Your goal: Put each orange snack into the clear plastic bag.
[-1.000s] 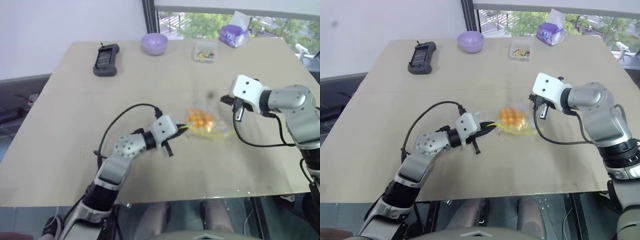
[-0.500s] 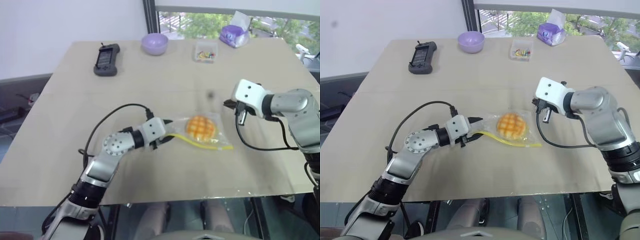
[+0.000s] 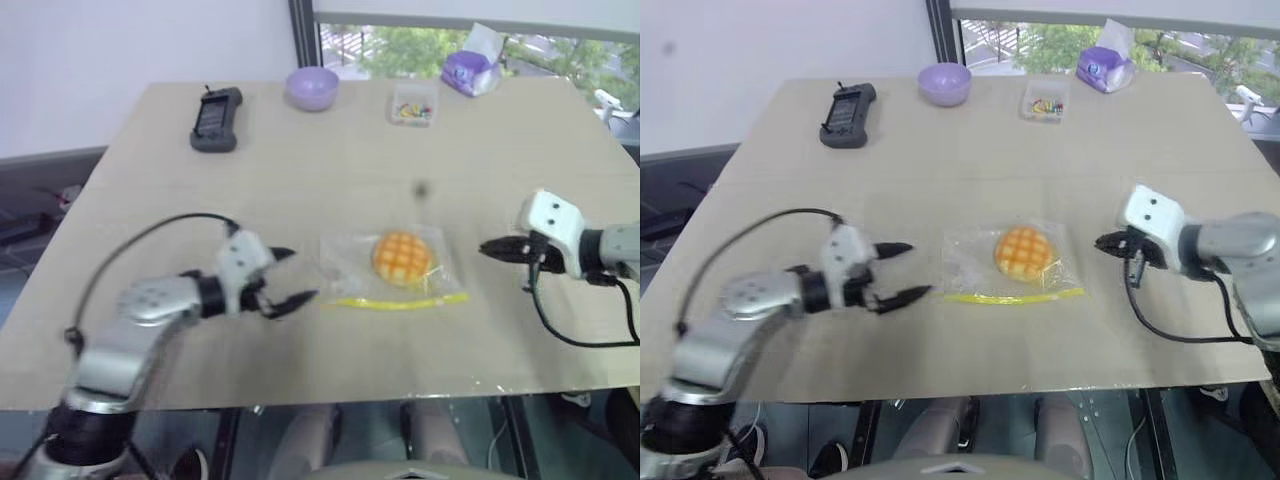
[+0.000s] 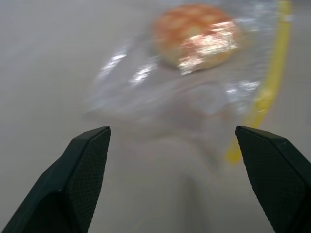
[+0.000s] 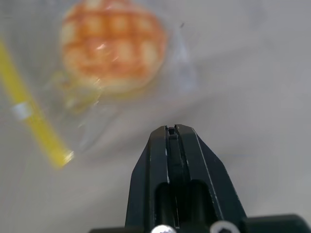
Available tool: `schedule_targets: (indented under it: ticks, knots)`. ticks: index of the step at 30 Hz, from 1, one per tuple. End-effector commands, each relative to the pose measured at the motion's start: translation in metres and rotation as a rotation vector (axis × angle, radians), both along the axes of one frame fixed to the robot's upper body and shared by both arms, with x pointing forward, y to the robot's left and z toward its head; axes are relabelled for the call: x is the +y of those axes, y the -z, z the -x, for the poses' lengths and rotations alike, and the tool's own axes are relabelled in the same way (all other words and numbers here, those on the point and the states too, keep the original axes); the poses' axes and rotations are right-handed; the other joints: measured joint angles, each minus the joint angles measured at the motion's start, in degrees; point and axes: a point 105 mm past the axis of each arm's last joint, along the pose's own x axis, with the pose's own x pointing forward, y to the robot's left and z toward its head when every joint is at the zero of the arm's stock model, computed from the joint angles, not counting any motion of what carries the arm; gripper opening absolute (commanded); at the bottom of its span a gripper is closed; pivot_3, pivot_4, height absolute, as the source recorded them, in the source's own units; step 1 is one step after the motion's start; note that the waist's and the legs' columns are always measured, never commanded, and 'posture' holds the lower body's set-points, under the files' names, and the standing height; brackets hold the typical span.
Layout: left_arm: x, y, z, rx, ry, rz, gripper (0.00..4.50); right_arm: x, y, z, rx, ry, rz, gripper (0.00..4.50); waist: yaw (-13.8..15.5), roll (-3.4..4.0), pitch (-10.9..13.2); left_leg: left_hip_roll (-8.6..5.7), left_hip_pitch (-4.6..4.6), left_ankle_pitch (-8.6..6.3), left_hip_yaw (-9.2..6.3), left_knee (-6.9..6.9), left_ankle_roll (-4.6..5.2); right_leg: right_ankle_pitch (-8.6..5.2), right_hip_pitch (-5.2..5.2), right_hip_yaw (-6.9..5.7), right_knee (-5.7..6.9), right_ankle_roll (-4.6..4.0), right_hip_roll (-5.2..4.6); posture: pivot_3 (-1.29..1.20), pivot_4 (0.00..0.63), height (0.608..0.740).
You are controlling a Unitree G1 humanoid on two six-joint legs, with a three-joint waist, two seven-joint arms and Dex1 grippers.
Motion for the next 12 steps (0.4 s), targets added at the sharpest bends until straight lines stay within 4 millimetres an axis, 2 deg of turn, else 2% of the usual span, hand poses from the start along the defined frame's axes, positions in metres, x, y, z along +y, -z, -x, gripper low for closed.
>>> schedule_targets:
  ticks: [1, 4, 6, 9, 12]
  knots:
    - [0.019, -0.020, 0.013, -0.018, -0.015, 0.035, 4.36, -0.021, -0.017, 0.018, -0.011, 0.031, -0.067, 0.00, 0.15, 0.03, 0.00, -0.01, 0.01, -0.01, 0.02, 0.00, 0.01, 0.00, 0.03, 0.01, -0.02, 0.00, -0.02, 0.00, 0.150, 0.740]
    - [0.038, -0.031, 0.023, -0.029, -0.059, 0.044, 4.36, -0.041, -0.017, 0.028, -0.062, 0.066, -0.096, 0.00, 0.53, 0.04, 0.01, 0.01, 0.06, -0.02, 0.05, 0.00, 0.03, 0.00, 0.08, 0.01, -0.04, 0.00, -0.02, 0.00, 0.150, 0.740]
    - [0.047, -0.035, 0.027, -0.027, -0.079, 0.058, 4.36, -0.045, -0.020, 0.034, -0.073, 0.067, -0.143, 0.00, 0.56, 0.04, 0.01, 0.03, 0.09, -0.02, 0.07, -0.01, 0.03, 0.00, 0.09, 0.02, -0.03, 0.00, -0.01, 0.00, 0.150, 0.740]
    - [0.050, -0.043, 0.031, -0.035, -0.081, 0.076, 4.36, -0.048, -0.027, 0.038, -0.140, 0.040, -0.184, 0.00, 0.53, 0.05, 0.01, 0.05, 0.13, -0.03, 0.06, -0.02, 0.03, 0.00, 0.14, 0.00, -0.03, 0.00, 0.00, 0.00, 0.150, 0.740]
    - [0.050, -0.043, 0.036, -0.022, -0.062, 0.062, 4.36, -0.052, -0.025, 0.045, -0.081, 0.024, -0.217, 0.00, 0.55, 0.06, 0.02, 0.05, 0.15, -0.03, 0.09, -0.02, 0.04, 0.00, 0.16, 0.02, -0.04, 0.00, -0.02, 0.00, 0.150, 0.740]
